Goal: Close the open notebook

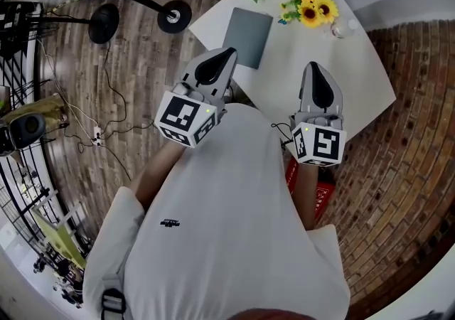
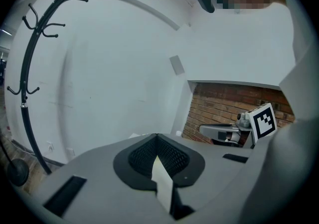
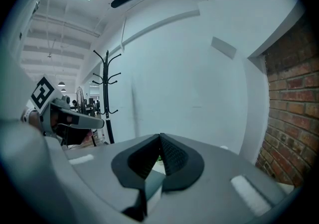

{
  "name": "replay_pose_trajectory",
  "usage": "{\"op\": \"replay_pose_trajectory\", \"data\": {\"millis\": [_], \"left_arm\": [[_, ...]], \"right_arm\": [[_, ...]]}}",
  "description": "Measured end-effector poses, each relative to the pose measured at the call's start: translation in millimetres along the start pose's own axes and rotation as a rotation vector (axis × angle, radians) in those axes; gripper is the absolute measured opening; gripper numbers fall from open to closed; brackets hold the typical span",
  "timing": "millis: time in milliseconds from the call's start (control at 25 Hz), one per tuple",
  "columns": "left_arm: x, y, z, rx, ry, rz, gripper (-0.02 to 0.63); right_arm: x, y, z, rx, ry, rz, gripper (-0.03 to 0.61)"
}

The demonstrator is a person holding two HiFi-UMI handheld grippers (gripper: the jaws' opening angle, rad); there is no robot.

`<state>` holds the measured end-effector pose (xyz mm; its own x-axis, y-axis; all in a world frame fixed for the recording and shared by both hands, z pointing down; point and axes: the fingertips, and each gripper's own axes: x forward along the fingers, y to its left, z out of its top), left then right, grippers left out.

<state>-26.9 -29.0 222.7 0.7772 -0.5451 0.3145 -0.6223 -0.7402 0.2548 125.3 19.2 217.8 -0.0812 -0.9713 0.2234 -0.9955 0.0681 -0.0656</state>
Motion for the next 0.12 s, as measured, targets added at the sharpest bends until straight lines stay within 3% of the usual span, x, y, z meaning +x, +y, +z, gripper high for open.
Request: {"op": "replay_pose_trajectory", "data": {"millis": [120], "left_arm": [[1.1, -0.7, -0.9, 0.003, 0.001, 0.005, 0.009]], "right_arm": [[2.1, 0.5, -1.3, -0.003, -0.001, 0.008, 0.009]]}}
